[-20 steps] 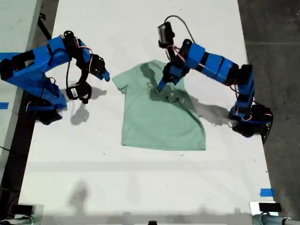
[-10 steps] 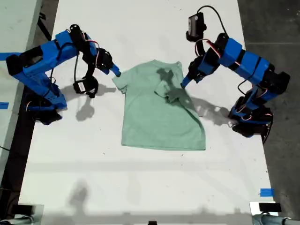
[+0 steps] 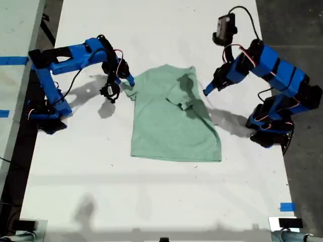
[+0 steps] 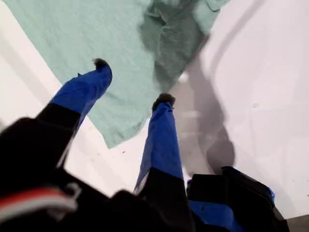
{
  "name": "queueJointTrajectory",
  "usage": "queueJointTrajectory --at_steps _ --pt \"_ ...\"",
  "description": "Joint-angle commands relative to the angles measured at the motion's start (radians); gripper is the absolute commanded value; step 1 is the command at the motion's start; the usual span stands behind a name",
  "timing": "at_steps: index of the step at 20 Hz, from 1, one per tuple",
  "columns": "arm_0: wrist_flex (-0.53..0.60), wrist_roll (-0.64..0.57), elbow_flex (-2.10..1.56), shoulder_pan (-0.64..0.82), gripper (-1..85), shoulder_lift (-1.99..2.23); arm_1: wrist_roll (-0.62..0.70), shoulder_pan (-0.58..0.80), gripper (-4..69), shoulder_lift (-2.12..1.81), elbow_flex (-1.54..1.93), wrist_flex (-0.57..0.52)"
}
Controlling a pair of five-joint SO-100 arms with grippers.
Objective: Fold tshirt
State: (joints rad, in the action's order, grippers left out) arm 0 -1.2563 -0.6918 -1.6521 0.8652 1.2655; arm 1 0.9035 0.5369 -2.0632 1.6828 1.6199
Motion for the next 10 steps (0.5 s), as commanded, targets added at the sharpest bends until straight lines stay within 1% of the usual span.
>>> queueJointTrajectory --at_steps 1,3,5,7,10 --pt "0.028 -0.011 0.092 0.026 23.1 -0.101 -0.011 0.008 20.8 -0.107 0.029 -0.032" --pt "0.018 0.000 0.121 0.034 21.7 -0.143 -0.011 0.017 20.4 -0.149 0.063 -0.034" --pt "-0.011 -0.003 0.156 0.048 0.1 -0.166 -0.006 0.028 19.9 -0.175 0.091 -0.037" --pt "-0.034 -0.020 0.179 0.037 0.1 -0.160 -0.002 0.035 19.4 -0.192 0.110 -0.040" --pt "-0.075 -0.008 0.178 0.014 0.1 -0.035 0.003 0.043 18.7 -0.199 0.124 -0.044"
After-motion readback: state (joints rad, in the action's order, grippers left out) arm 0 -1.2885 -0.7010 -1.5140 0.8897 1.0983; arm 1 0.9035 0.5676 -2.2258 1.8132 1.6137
